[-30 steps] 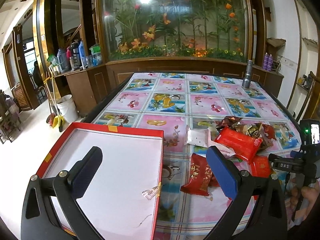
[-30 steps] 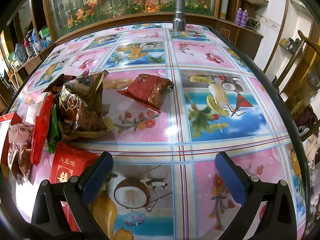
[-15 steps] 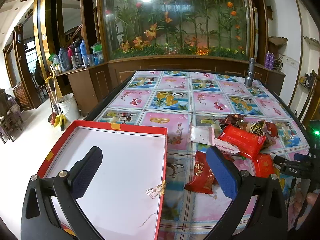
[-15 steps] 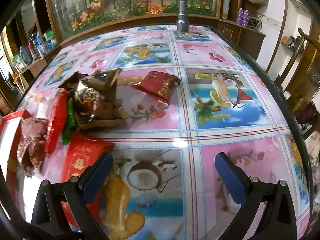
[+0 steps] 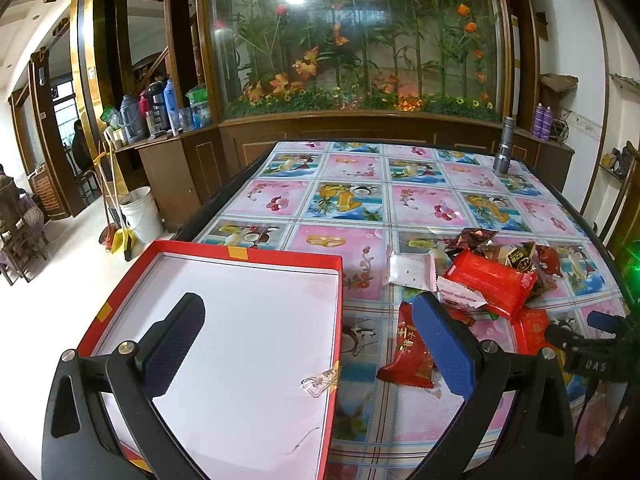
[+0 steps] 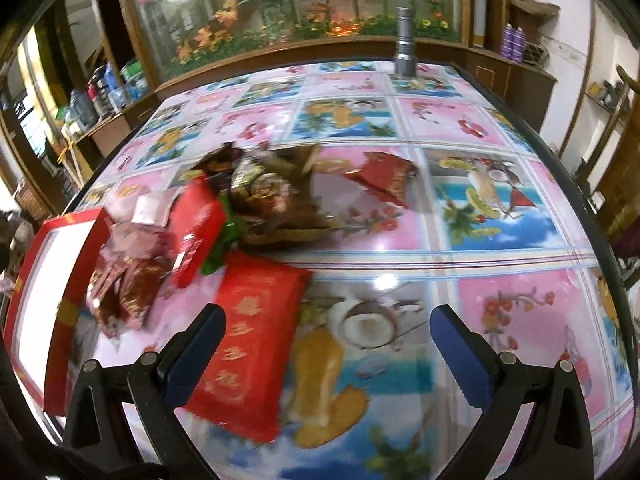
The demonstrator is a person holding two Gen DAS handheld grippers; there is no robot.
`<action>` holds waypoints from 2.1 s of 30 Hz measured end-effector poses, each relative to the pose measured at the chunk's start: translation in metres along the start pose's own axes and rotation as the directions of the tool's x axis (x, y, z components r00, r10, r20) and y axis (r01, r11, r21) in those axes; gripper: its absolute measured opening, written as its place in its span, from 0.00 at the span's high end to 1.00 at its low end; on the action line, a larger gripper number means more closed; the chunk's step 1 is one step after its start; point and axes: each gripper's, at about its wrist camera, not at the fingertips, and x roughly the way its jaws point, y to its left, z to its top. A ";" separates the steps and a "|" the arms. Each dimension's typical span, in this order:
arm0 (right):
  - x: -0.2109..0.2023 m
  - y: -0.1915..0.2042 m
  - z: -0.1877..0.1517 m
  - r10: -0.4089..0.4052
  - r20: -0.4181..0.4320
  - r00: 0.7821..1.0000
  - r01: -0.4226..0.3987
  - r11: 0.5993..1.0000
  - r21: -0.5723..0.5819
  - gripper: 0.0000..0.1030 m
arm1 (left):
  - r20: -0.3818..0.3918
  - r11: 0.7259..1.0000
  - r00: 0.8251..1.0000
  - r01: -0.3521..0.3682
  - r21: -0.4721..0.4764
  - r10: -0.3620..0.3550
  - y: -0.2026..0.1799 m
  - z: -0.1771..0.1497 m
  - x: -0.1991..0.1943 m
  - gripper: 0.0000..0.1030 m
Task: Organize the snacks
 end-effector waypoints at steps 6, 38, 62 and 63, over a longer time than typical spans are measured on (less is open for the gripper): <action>-0.002 0.024 -0.003 -0.003 -0.012 1.000 0.002 0.998 -0.068 0.01 | -0.002 1.000 1.000 -0.003 -0.004 0.003 0.004 -0.001 0.000 0.00; -0.007 0.041 -0.003 -0.022 0.005 1.000 0.023 0.993 -0.116 0.01 | 0.003 1.000 1.000 -0.009 -0.008 0.009 0.007 0.001 0.001 0.00; -0.006 0.042 -0.003 -0.070 -0.007 0.998 0.069 0.992 -0.110 0.01 | 0.022 1.000 1.000 -0.021 -0.018 0.021 0.019 0.004 -0.007 0.00; -0.004 0.040 -0.004 -0.073 -0.014 0.997 0.072 0.992 -0.102 0.01 | 0.022 1.000 1.000 -0.021 -0.017 0.022 0.018 0.004 -0.007 0.00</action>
